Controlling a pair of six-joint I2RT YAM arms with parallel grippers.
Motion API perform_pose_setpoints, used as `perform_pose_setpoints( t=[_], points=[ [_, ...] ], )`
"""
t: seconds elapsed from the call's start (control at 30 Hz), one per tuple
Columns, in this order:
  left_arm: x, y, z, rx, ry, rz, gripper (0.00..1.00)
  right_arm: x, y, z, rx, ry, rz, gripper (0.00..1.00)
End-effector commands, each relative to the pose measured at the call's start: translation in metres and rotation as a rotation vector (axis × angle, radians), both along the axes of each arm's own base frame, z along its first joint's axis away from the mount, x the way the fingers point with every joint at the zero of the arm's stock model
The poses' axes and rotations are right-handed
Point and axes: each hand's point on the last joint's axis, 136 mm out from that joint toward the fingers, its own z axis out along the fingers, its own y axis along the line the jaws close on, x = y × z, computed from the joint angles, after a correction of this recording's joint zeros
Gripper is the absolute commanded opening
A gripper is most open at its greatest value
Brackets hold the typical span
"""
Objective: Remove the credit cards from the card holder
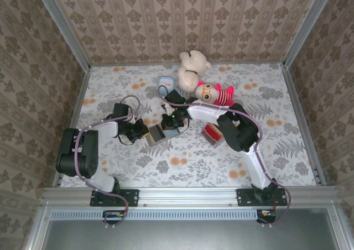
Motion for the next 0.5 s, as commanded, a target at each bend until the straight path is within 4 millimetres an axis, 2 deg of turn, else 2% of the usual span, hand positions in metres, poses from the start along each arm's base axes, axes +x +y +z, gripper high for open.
perform_pose_setpoints(
  t=[0.0,0.1,0.47],
  points=[
    [-0.0154,0.0121,-0.021,0.088,0.081,-0.002,0.03,-0.0083,0.0091,0.0144,0.084,0.046,0.023,0.19],
    [-0.0173,0.0124,-0.0225,0.089,0.087,-0.005,0.03,-0.0099,0.0123,0.0145,0.099,0.06,0.035,0.23],
    [-0.0203,0.0124,-0.0268,0.09,0.097,-0.011,0.03,-0.0094,0.0118,0.0051,0.089,0.091,0.042,0.25]
  ],
)
